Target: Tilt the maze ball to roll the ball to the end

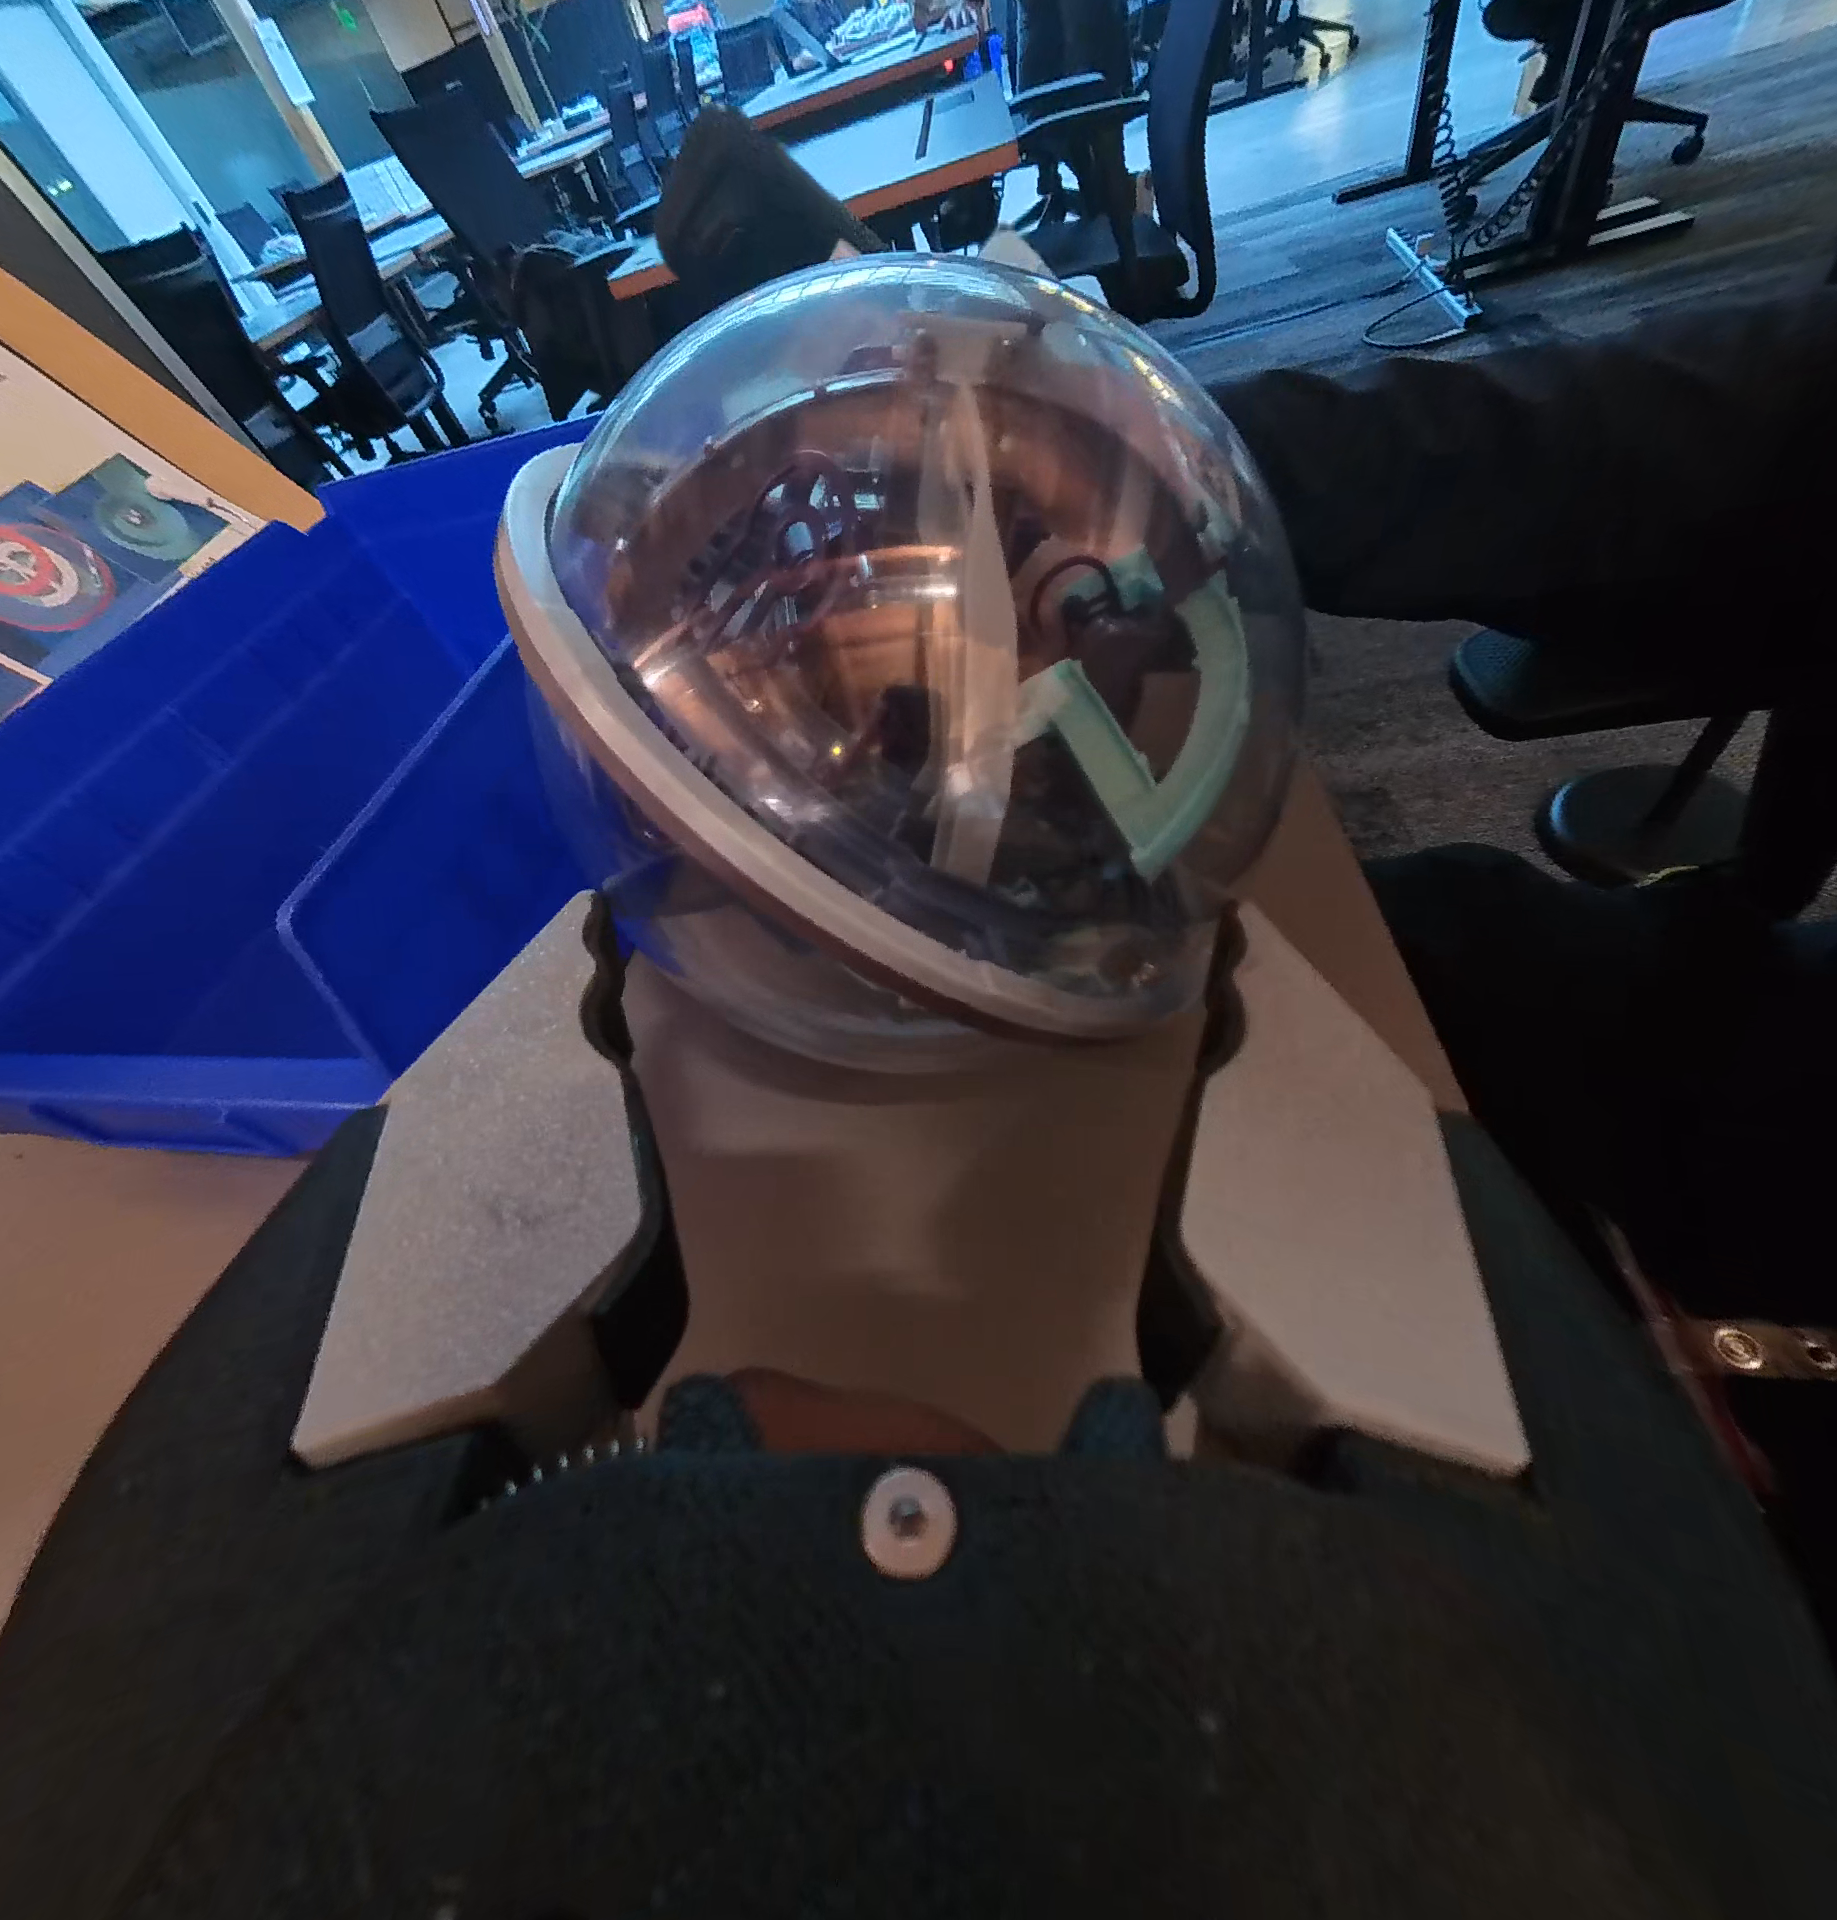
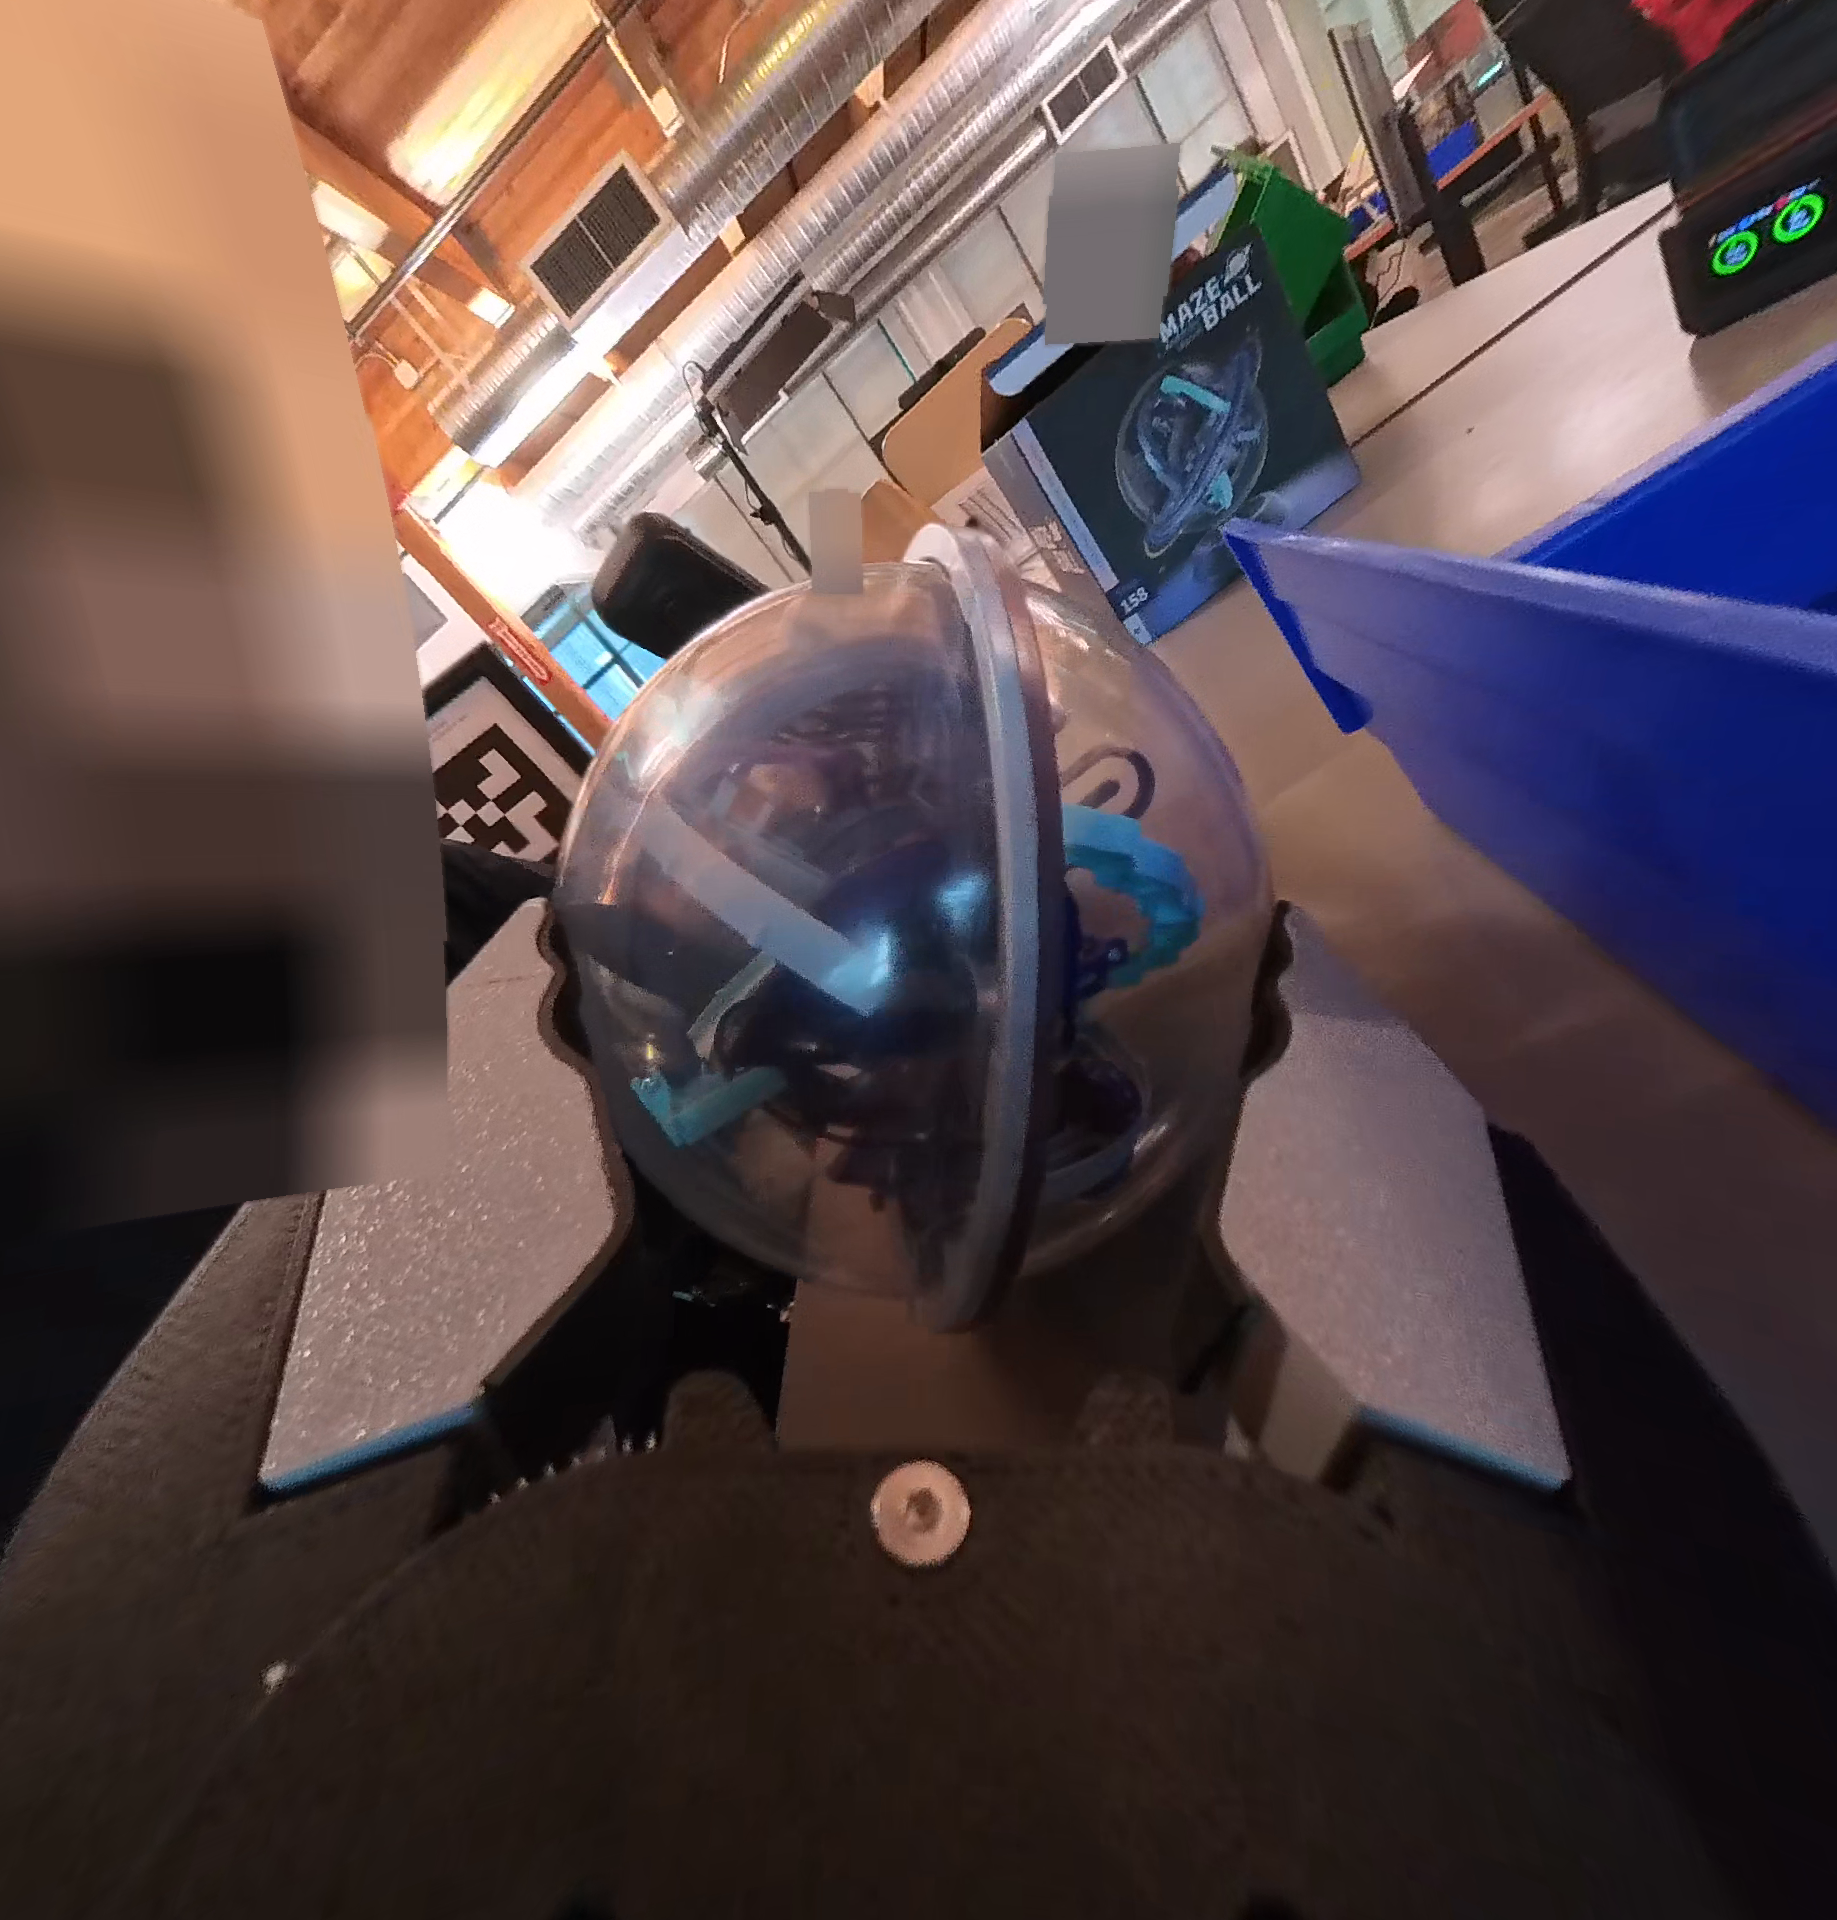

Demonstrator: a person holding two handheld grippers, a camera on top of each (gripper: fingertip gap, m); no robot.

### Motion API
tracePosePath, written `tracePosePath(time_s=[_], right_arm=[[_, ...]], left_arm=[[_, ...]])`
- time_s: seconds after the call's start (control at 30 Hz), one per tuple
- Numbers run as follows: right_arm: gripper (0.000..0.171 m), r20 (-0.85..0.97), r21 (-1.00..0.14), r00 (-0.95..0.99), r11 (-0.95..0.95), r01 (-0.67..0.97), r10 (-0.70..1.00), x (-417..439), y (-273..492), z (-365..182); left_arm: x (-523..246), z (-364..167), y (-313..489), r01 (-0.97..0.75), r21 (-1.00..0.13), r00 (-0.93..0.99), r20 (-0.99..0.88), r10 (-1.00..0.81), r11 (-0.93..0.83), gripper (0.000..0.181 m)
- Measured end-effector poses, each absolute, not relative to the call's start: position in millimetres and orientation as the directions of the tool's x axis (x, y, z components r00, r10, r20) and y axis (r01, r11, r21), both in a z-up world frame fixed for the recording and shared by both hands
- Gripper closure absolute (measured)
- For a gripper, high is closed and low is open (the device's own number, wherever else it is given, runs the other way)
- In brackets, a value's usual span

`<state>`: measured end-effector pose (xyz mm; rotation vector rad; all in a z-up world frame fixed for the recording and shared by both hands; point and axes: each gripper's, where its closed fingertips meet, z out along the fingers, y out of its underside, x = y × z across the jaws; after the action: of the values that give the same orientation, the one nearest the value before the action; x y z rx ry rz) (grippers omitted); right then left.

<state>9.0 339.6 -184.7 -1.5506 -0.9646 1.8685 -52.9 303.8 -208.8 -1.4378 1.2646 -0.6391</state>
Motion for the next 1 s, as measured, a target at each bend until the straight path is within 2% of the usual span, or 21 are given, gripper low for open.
tracePosePath(time_s=[0.5,1.0], right_arm=[[0.049,-0.541,-0.838,-0.203,-0.544,0.042,0.816,11.4,334.9,-182.0],[0.049,-0.638,-0.762,-0.195,-0.648,0.019,0.745,11.3,347.4,-184.5]], left_arm=[[-53.6,-210.7,301.1,-0.39,-0.898,0.278,-0.323,-0.905,0.201,0.072],[-54.6,-206.1,307.0,-0.345,-0.924,0.312,-0.276,-0.909,0.162,0.075]])
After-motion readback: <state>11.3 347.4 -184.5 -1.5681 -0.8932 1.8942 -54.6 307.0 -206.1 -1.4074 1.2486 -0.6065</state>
